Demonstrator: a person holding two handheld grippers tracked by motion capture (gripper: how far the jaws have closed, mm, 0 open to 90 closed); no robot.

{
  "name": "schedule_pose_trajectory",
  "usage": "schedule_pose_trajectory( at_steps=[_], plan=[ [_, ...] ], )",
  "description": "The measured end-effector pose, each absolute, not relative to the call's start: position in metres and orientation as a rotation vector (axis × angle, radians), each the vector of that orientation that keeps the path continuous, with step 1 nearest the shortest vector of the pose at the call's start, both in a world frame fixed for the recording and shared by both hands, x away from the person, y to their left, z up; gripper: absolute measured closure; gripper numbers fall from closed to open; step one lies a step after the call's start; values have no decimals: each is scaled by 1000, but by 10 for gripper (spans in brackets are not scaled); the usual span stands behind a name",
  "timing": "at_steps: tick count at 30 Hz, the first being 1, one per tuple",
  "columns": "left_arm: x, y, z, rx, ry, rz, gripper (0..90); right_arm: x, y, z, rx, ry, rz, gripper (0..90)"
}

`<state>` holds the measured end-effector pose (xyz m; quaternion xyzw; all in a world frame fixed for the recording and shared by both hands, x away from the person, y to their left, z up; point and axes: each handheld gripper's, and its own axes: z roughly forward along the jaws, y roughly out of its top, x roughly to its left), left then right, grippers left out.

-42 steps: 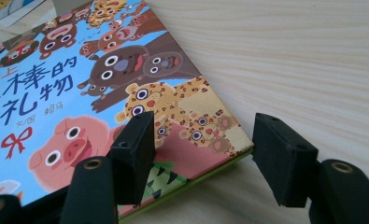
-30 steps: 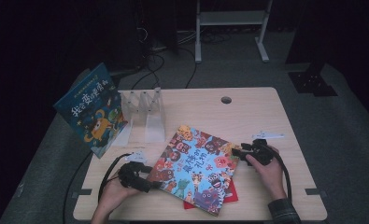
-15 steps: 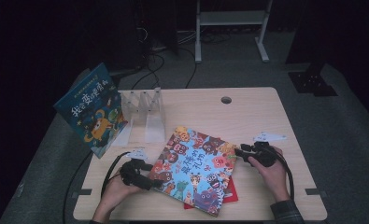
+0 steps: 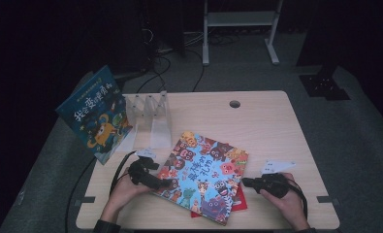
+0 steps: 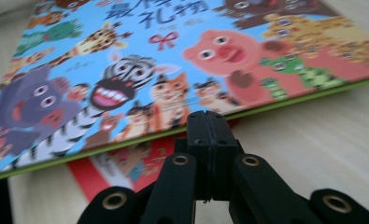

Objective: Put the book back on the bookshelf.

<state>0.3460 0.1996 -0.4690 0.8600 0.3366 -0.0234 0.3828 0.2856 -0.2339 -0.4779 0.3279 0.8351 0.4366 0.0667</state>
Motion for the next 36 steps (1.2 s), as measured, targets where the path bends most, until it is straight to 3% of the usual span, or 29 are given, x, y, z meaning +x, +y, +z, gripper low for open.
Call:
schedule_pose_trajectory(
  at_steps=[23, 34, 36],
  plan=[
    [357, 181, -486, 2177, 801, -199, 0, 275, -220, -481, 879, 2585, 1324, 888],
    [365, 183, -479, 2196, 867, -211, 1, 274, -214, -483, 876, 2585, 1347, 888],
    [366, 186, -477, 2179, 879, -213, 34, 275, -212, -483, 875, 2584, 1340, 888]
  ],
)
